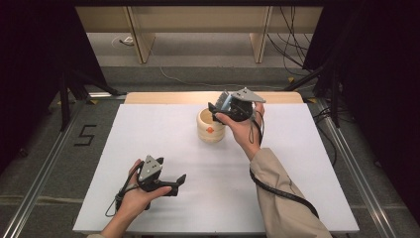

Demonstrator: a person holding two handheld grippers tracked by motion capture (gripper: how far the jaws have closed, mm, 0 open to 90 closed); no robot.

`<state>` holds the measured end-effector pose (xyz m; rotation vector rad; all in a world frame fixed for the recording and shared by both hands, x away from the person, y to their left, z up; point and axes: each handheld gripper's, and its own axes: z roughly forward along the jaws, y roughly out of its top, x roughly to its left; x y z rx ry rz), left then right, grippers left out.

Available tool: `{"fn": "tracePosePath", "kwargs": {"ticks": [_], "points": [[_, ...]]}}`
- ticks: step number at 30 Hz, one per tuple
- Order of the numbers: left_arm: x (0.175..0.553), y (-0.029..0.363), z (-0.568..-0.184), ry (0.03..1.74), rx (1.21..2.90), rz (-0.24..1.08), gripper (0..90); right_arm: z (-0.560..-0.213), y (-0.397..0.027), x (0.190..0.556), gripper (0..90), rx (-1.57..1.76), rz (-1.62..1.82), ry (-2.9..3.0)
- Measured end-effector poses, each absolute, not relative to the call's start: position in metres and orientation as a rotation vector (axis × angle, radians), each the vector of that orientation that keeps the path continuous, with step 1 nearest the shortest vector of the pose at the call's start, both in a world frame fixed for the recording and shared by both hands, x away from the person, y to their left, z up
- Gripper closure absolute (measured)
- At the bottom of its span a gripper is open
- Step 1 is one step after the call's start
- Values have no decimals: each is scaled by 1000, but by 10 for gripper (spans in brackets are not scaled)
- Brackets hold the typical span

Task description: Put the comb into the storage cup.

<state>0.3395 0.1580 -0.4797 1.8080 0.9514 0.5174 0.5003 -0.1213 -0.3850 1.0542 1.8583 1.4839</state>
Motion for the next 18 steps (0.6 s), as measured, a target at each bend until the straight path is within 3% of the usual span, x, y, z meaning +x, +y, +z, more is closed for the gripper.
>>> {"fn": "tracePosePath", "kwargs": {"ticks": [18], "points": [[340,158,-480,952,1808,519,2,-379,-142,490,21,1019,1474,1938]]}}
